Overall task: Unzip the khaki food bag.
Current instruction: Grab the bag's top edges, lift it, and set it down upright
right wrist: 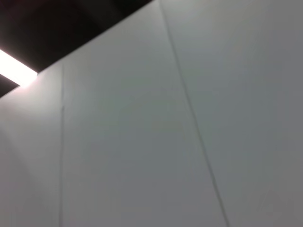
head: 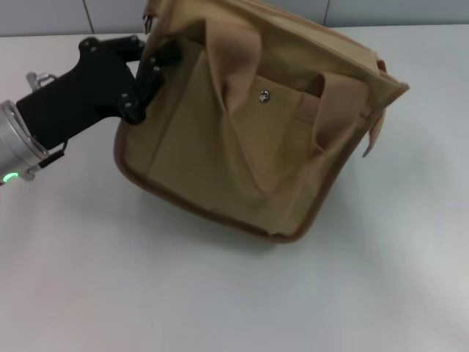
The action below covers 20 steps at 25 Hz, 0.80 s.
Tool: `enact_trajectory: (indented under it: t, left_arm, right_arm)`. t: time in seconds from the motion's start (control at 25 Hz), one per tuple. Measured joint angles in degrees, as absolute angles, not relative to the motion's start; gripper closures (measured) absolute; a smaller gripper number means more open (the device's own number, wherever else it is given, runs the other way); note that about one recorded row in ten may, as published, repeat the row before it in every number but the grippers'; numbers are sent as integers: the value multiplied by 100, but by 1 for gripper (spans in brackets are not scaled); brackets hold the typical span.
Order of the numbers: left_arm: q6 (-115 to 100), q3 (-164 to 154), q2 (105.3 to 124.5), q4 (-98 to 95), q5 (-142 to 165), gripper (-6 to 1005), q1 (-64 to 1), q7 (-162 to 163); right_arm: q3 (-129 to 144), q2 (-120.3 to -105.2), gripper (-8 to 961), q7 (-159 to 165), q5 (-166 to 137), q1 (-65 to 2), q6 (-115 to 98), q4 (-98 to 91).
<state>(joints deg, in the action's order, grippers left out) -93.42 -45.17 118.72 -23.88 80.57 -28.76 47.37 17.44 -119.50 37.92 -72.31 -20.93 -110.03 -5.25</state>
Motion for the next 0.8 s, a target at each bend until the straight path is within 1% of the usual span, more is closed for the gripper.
enact_trajectory:
  t: [0.04,0.08,0.12,0.16,0.2,0.24,0.4,0.64,0.8]
  left_arm:
    - [-9428,-4628,11864,-2597,8057,927,-2904,4802]
    - [-9428,-4628,11864,-2597,8057,927,-2904,4802]
    - [-9502,-4917,11855,-3008,8058,927,-2937,4981]
    - [-9502,-4917,11855,-3008,8058,927,-2937,4981]
    - [-9509,-5104,11852,-3206,8059,927,-2938,5041]
    - [-9509,-5104,11852,-3206,8059,927,-2938,5041]
    - [-9505,-5300,11845,-3338,8076,927,-2956,5065]
    - [-9527,-5300,11830,-3351,8098,927,-2984,5067]
    - [-9532,-5346,11826,-3412,8103,927,-2992,5049]
  right_arm:
    - [1744,-11950,124,3792,-7231,-2093,-11003,-525]
    - [1761,-11948,124,3720,-7213,-2260,-10984,-449]
    - [1842,-11952,124,3648,-7229,-2577,-10889,-426]
    - [1842,-11952,124,3648,-7229,-2577,-10889,-426]
    - [2061,-11938,124,3671,-7235,-2947,-10670,-433]
    - [2061,-11938,124,3671,-7235,-2947,-10670,-433]
    - [2854,-11930,124,4064,-7237,-3626,-9964,-767]
    - [3713,-11943,124,4706,-7238,-3939,-9576,-1321]
    - [4574,-11955,124,5455,-7238,-4124,-8740,-1889]
